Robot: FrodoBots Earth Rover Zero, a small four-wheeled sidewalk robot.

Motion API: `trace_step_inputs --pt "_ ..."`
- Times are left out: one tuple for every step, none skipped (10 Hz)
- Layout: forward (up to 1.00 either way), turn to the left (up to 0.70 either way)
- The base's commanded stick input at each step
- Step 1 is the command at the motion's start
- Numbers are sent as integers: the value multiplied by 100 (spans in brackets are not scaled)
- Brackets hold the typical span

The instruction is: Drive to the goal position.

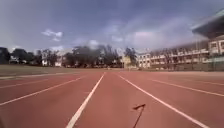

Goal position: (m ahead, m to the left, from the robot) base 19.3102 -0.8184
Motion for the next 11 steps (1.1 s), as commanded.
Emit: trace_step_inputs --pt "70 0" --pt "70 0" --pt "70 0" --pt "70 0" --pt "70 0" --pt "70 0" --pt "70 0" --pt "70 0" --pt "70 0" --pt "70 0" --pt "70 0"
